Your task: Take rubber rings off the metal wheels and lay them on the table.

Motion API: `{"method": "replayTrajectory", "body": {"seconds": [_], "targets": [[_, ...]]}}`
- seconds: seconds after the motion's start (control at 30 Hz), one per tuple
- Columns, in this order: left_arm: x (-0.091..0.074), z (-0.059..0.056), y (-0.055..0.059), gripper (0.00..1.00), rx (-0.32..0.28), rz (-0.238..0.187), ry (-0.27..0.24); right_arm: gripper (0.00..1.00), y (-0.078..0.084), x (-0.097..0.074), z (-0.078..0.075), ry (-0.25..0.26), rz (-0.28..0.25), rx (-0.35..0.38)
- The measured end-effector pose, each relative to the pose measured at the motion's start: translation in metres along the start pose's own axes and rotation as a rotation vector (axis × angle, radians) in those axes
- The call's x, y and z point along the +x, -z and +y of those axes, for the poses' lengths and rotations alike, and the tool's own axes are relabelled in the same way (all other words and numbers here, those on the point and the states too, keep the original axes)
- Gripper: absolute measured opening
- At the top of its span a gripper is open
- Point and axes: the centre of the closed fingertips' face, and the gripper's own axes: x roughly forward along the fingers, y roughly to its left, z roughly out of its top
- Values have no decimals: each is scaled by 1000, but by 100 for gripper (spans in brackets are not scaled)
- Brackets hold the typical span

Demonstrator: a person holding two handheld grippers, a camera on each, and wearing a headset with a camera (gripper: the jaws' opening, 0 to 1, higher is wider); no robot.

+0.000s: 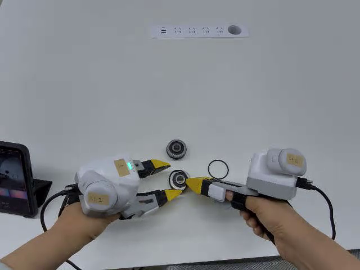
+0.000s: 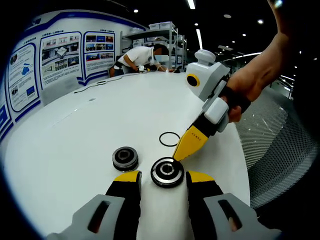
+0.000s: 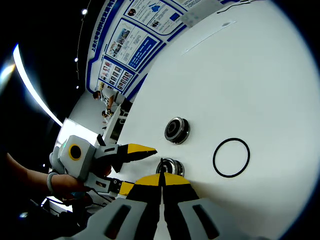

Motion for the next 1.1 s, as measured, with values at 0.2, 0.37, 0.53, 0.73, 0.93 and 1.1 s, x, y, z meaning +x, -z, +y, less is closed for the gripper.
{"method": "replayTrajectory", "body": {"seconds": [0.2, 0.37, 0.53, 0.73, 0.93, 1.1], "targets": [[-3, 0, 6, 42, -8, 9, -6, 2, 0, -1, 2, -4, 1, -1], [-6, 3, 9, 47, -19, 8, -17, 2, 1, -2, 4, -12, 1, 0], [-10, 5, 12, 52, -28, 7, -29, 2, 1, -2, 8, -22, -1, -2], [-13, 6, 16, 55, -39, 11, -38, 2, 0, -5, 13, -33, -7, 0], [-17, 8, 19, 57, -49, 11, -51, 2, -1, -13, 17, -44, -19, 6], [-19, 10, 20, 60, -61, 6, -61, 2, -8, -23, 13, -38, -51, 15]]}}
